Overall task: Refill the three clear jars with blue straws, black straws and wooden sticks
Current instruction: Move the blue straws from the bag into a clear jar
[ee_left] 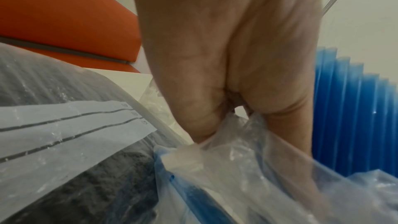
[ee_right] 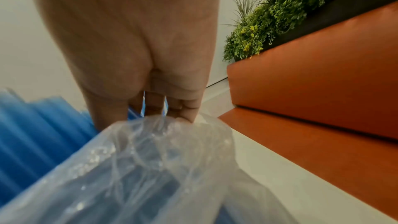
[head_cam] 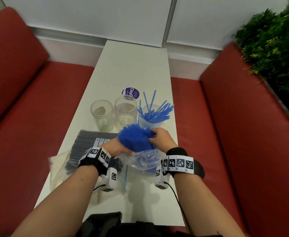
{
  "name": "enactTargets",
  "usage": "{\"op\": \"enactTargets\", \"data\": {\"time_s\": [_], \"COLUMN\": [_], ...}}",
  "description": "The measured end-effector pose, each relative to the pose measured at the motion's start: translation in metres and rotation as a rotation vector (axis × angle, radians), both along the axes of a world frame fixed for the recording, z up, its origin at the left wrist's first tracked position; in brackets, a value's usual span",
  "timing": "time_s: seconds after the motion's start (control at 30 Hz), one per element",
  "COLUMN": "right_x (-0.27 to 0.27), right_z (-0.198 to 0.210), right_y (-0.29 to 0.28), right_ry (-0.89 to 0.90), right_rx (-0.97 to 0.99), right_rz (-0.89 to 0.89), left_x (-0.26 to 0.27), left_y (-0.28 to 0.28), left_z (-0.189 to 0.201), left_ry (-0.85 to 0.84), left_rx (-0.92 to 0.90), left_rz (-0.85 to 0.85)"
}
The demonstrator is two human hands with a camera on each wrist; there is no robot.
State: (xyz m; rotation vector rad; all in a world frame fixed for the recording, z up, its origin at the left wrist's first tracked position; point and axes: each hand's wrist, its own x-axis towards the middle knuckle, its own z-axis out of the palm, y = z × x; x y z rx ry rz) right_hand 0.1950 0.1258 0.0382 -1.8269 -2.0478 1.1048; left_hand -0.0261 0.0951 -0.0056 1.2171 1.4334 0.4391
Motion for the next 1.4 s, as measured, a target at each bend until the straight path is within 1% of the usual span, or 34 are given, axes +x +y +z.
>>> {"op": "enactTargets", "data": {"time_s": [0.07, 0.13, 0.23, 0.3, 0.53, 0.7, 0.8, 0.87, 0.93, 1.03, 1.1, 1.17, 1.2, 1.3, 1.4], "right_x": [0.002, 0.004, 0.005, 0.004, 0.001, 0.0, -0.002, -0.001, 0.001, 0.002, 0.004, 0.005, 0.002, -0.01, -0.021], "right_z": [0.0, 0.001, 0.004, 0.007, 0.012, 0.017, 0.026, 0.044, 0.077, 0.143, 0.185, 0.211, 0.216, 0.202, 0.165], "right_y": [-0.002, -0.002, -0.001, -0.001, -0.004, -0.001, 0.0, 0.005, 0.015, 0.034, 0.043, 0.052, 0.056, 0.07, 0.08], "right_ry": [0.019, 0.036, 0.035, 0.105, 0.374, 0.607, 0.685, 0.73, 0.771, 0.866, 0.987, 1.113, 1.143, 1.111, 1.02], "right_rx": [0.004, -0.011, -0.008, -0.007, 0.03, 0.15, 0.196, 0.218, 0.27, 0.432, 0.575, 0.698, 0.731, 0.737, 0.659], "right_rz": [0.004, -0.012, -0.048, -0.078, -0.214, -0.33, -0.386, -0.376, -0.349, -0.313, -0.304, -0.304, -0.319, -0.401, -0.445], "left_x": [0.001, 0.001, -0.001, -0.001, 0.0, 0.0, 0.001, 0.0, -0.001, -0.002, -0.002, -0.003, -0.003, -0.004, -0.005], "left_y": [0.0, 0.0, -0.002, -0.002, -0.001, -0.001, -0.001, 0.0, 0.0, 0.0, 0.0, -0.001, -0.001, -0.001, -0.002], "left_z": [0.003, 0.006, 0.008, 0.008, 0.009, 0.01, 0.011, 0.011, 0.011, 0.013, 0.013, 0.012, 0.011, 0.008, 0.004], "left_ry": [-0.024, -0.093, -0.183, -0.209, -0.145, -0.13, -0.111, -0.129, -0.16, -0.177, -0.172, -0.168, -0.166, -0.154, -0.186], "left_rx": [-0.005, -0.024, -0.035, -0.048, -0.047, -0.052, -0.058, -0.063, -0.064, -0.055, -0.055, -0.061, -0.063, -0.059, -0.066], "left_rz": [-0.042, -0.093, -0.082, -0.076, -0.093, -0.131, -0.129, -0.135, -0.132, -0.118, -0.109, -0.104, -0.104, -0.097, -0.083]}}
